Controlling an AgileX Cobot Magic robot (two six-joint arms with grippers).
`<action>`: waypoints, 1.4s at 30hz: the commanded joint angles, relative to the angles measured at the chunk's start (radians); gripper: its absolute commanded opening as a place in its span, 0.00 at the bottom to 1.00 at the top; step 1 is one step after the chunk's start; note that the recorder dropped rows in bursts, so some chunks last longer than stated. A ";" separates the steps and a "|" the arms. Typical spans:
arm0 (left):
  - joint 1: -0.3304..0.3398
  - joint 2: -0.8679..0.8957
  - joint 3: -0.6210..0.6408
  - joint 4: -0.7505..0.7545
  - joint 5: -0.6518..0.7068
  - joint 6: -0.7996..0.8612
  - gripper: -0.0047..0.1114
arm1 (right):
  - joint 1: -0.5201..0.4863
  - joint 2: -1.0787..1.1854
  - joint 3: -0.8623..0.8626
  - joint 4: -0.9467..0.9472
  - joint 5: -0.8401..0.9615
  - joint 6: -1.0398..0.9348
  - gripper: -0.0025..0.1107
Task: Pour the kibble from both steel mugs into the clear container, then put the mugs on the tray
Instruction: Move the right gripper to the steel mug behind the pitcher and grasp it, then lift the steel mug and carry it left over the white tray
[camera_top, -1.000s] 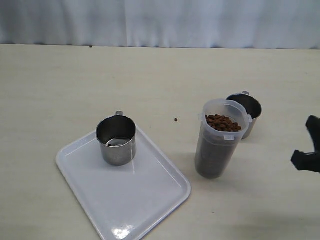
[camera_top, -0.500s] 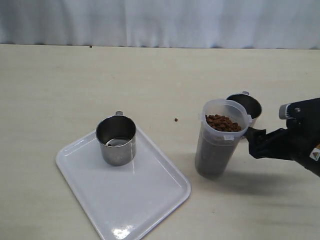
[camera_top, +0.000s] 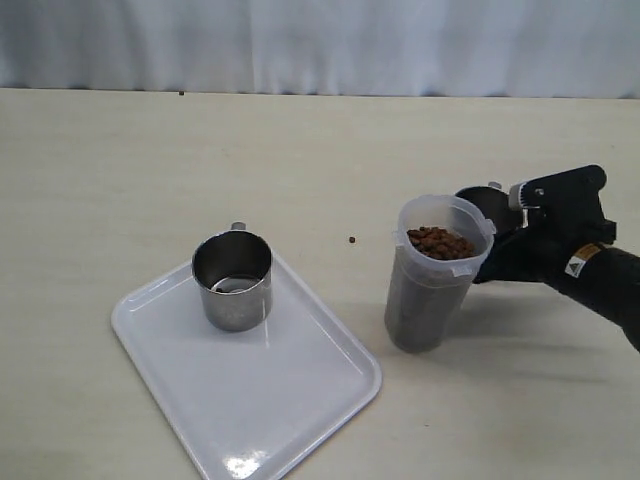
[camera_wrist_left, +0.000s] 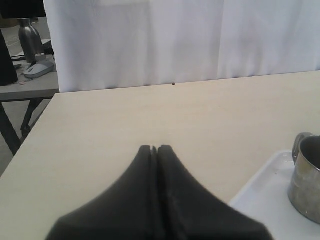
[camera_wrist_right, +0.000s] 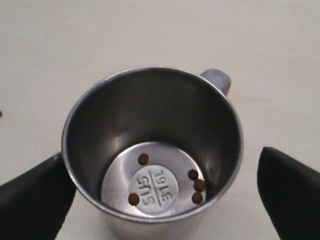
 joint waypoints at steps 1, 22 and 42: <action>0.002 -0.003 0.002 0.002 -0.009 0.001 0.04 | 0.004 0.051 -0.059 -0.014 -0.011 -0.006 0.99; 0.002 -0.003 0.002 0.002 -0.017 0.001 0.04 | 0.002 -0.335 0.176 0.447 -0.191 -0.254 0.06; 0.002 -0.003 0.002 0.002 -0.017 0.001 0.04 | 0.576 -0.769 0.038 -0.823 0.249 0.754 0.06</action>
